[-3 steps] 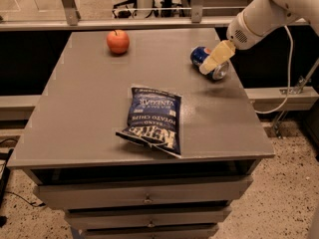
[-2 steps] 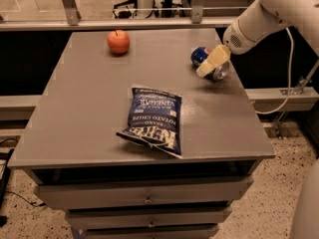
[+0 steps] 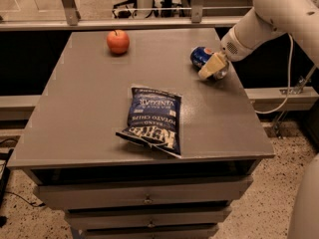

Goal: Pick pepsi can

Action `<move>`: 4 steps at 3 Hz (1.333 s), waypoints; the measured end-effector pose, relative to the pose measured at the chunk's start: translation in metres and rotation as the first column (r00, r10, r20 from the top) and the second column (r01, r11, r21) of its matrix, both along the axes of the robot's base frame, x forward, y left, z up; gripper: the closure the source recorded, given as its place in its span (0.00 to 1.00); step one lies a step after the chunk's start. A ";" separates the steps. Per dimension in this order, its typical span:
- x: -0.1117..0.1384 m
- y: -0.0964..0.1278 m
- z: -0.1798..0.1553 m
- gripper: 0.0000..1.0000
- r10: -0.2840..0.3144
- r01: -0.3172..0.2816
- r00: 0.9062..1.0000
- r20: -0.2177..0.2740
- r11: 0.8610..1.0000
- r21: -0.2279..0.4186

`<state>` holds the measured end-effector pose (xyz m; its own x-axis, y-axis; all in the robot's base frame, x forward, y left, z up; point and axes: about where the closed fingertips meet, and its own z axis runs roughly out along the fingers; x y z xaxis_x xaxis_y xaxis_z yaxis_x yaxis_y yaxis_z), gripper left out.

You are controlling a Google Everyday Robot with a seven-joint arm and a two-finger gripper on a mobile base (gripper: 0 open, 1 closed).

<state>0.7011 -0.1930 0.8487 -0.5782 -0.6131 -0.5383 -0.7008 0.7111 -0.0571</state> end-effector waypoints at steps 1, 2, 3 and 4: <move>-0.009 0.006 0.010 0.59 0.021 -0.021 1.000 0.020 1.000 0.021; -0.031 0.024 0.040 0.90 0.094 -0.099 0.992 0.081 0.993 0.062; -0.048 0.032 0.058 1.00 0.159 -0.171 0.980 0.118 0.981 0.095; -0.050 0.034 0.060 1.00 0.172 -0.184 0.977 0.125 0.978 0.100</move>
Offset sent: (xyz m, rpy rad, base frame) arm -0.0450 0.0336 0.0678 0.0875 -0.1329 0.1368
